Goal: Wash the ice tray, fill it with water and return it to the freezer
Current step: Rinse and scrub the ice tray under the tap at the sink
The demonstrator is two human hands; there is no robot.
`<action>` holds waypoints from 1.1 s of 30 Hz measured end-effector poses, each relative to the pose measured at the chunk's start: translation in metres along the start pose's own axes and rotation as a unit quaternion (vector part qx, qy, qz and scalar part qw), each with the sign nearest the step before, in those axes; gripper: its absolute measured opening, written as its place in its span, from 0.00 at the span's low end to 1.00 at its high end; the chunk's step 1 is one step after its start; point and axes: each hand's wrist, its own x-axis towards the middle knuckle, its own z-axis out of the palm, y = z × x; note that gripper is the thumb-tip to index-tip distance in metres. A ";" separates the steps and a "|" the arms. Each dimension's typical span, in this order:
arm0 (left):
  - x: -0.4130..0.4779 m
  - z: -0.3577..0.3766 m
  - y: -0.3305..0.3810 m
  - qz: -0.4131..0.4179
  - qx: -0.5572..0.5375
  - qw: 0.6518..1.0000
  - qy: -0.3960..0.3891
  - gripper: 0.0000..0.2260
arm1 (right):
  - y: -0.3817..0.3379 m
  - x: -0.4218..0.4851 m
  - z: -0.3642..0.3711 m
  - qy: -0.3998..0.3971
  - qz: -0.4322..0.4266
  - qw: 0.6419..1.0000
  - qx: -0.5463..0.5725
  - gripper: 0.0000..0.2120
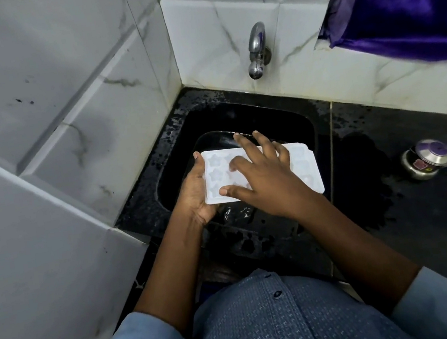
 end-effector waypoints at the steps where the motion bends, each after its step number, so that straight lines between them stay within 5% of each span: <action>1: 0.001 -0.001 0.001 0.003 -0.002 1.000 0.002 0.36 | 0.000 -0.002 0.000 -0.006 -0.002 1.000 -0.002 0.29; 22: 0.004 -0.004 0.001 0.003 0.006 1.000 -0.023 0.36 | 0.002 0.000 -0.004 -0.071 0.010 0.997 -0.014 0.30; 29: 0.007 -0.007 0.001 0.009 0.015 1.000 0.009 0.36 | 0.013 0.002 -0.004 0.047 0.027 0.998 0.016 0.27; 33: 0.007 -0.008 0.001 0.009 0.008 1.000 0.017 0.36 | 0.022 0.005 -0.009 0.002 0.079 0.997 -0.026 0.32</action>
